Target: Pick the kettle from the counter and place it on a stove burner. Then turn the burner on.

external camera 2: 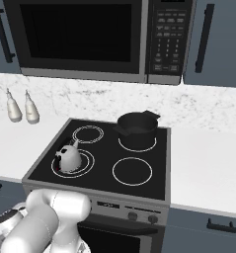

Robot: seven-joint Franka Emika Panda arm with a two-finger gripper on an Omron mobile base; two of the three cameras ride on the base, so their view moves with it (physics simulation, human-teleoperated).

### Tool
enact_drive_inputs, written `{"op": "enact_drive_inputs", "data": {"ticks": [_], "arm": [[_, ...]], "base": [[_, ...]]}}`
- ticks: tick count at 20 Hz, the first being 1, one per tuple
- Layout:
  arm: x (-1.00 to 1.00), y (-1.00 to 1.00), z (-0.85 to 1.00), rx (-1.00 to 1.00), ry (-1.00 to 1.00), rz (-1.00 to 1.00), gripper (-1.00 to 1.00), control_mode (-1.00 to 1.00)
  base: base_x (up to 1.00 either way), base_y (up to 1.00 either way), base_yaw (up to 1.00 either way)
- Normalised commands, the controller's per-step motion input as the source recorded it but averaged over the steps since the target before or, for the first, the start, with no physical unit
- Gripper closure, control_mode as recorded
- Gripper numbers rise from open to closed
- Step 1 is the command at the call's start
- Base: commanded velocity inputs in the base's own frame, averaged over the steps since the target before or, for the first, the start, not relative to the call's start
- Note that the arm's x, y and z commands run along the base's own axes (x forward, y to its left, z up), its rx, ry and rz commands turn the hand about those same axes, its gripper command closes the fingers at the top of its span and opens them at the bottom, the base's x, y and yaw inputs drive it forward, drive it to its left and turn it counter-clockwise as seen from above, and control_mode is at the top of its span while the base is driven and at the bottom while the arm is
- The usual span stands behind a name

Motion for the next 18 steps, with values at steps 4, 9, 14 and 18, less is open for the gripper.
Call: {"op": "enact_drive_inputs", "data": {"ticks": [4, 9, 14, 18], "arm": [[-0.12, 0.0, 0.0, -0.15, 0.0, -0.06, 1.0, -1.0], [-0.12, 0.0, -0.01, -0.17, -0.02, -0.05, 1.0, -1.0], [-0.04, 0.0, -0.02, -0.15, -0.03, -0.03, 1.0, -1.0], [0.0, 0.0, 0.0, -0.15, 0.0, -0.03, 1.0, -1.0]], "base": [[0.0, 0.0, 0.0], [0.0, 0.0, 0.0], [0.0, 0.0, 0.0], [0.0, 0.0, 0.0]]}}
